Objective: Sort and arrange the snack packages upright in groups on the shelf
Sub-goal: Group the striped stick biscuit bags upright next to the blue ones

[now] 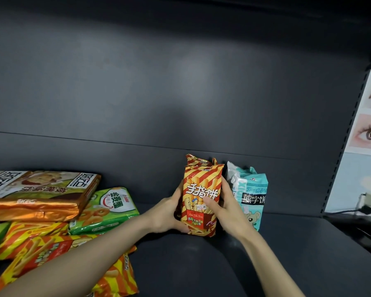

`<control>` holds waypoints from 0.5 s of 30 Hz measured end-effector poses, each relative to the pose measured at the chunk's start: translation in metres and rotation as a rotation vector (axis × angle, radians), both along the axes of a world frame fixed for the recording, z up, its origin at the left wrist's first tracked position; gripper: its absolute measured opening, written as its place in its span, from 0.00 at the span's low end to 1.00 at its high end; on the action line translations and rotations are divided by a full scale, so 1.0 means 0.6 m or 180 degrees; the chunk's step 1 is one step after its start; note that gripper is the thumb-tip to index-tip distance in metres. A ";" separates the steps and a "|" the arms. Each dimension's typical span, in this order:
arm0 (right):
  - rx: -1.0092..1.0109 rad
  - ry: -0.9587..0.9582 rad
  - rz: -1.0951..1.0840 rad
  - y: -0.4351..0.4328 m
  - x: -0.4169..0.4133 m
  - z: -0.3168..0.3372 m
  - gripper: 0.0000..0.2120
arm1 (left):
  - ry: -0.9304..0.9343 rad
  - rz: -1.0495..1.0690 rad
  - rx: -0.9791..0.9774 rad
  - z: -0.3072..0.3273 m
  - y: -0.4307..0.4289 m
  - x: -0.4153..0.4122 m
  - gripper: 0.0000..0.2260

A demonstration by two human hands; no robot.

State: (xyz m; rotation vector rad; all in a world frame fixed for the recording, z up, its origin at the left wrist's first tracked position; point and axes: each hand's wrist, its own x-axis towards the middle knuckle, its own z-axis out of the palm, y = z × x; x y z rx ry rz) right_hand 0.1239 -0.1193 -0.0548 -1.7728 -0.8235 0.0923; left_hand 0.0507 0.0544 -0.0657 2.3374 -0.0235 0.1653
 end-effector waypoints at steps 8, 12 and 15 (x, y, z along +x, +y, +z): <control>-0.0163 -0.0128 -0.0132 -0.001 -0.001 0.000 0.34 | -0.0013 0.0122 0.0568 -0.008 0.007 0.001 0.47; -0.0270 -0.0279 -0.0262 0.002 -0.003 0.006 0.34 | 0.0013 0.0263 0.0787 -0.002 0.005 0.001 0.45; -0.0333 -0.0296 -0.0420 0.000 -0.006 0.012 0.33 | 0.0144 0.0339 0.1012 0.008 0.000 -0.003 0.43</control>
